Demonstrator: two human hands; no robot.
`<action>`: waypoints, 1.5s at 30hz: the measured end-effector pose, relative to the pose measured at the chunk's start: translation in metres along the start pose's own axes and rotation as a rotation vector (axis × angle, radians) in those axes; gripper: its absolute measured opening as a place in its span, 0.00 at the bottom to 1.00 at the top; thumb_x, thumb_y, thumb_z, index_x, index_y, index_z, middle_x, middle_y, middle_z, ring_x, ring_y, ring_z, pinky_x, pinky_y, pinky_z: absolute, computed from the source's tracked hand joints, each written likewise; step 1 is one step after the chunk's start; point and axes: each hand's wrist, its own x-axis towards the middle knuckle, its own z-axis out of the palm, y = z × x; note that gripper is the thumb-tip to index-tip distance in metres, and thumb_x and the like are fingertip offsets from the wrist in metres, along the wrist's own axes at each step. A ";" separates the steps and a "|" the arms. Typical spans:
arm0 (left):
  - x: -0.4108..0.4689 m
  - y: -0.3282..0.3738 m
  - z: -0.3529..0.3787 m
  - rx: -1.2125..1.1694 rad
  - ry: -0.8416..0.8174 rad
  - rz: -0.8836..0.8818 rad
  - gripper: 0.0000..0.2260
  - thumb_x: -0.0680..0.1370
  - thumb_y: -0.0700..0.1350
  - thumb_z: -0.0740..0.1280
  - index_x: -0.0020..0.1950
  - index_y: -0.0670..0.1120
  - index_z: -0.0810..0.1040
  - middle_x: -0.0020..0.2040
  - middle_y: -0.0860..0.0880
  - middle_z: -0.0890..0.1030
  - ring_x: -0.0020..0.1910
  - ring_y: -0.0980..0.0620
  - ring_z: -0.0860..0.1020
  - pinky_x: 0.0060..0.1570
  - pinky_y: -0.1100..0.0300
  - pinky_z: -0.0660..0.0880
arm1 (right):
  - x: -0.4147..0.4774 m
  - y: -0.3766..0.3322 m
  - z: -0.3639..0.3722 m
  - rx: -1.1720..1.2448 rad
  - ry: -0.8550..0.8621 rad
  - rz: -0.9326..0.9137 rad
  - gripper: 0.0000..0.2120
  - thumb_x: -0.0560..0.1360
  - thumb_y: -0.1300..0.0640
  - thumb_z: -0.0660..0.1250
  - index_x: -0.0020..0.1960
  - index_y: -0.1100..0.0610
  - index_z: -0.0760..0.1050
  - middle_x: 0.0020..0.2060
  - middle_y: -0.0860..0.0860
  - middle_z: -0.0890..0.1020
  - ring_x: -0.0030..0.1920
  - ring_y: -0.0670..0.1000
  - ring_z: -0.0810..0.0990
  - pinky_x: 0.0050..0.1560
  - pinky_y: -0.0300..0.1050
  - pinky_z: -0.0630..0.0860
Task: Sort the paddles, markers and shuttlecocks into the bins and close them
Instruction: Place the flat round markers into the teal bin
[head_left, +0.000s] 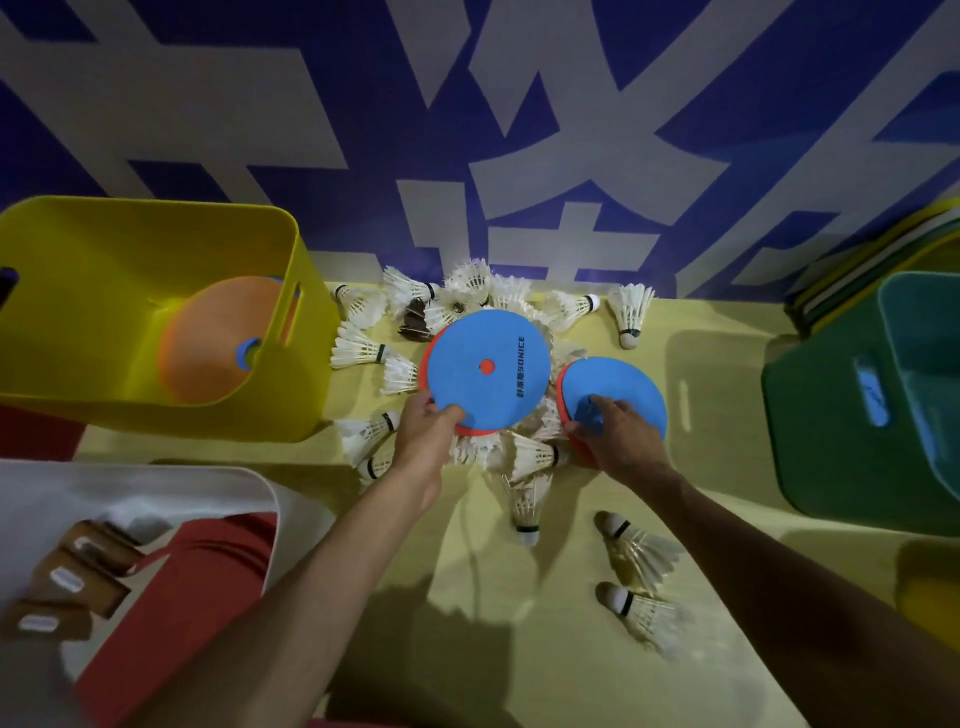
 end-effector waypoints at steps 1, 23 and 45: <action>0.000 0.002 0.000 -0.033 0.020 0.015 0.12 0.76 0.35 0.64 0.56 0.49 0.71 0.50 0.53 0.76 0.53 0.51 0.72 0.45 0.59 0.68 | 0.000 0.001 -0.002 0.030 -0.014 -0.003 0.28 0.77 0.42 0.61 0.73 0.52 0.63 0.69 0.56 0.70 0.67 0.58 0.69 0.63 0.50 0.67; -0.081 0.019 0.055 -0.285 0.149 0.209 0.07 0.75 0.34 0.69 0.51 0.41 0.77 0.50 0.43 0.81 0.49 0.47 0.81 0.45 0.56 0.80 | -0.063 0.060 -0.158 -0.485 0.252 -0.307 0.14 0.74 0.58 0.64 0.60 0.53 0.76 0.52 0.54 0.79 0.53 0.58 0.79 0.51 0.49 0.74; -0.190 0.019 0.227 -0.249 0.128 0.382 0.09 0.74 0.34 0.71 0.53 0.42 0.80 0.51 0.41 0.82 0.46 0.48 0.82 0.38 0.60 0.82 | -0.096 0.246 -0.279 1.096 0.392 -0.004 0.10 0.74 0.69 0.67 0.55 0.65 0.80 0.46 0.56 0.83 0.40 0.52 0.83 0.36 0.48 0.83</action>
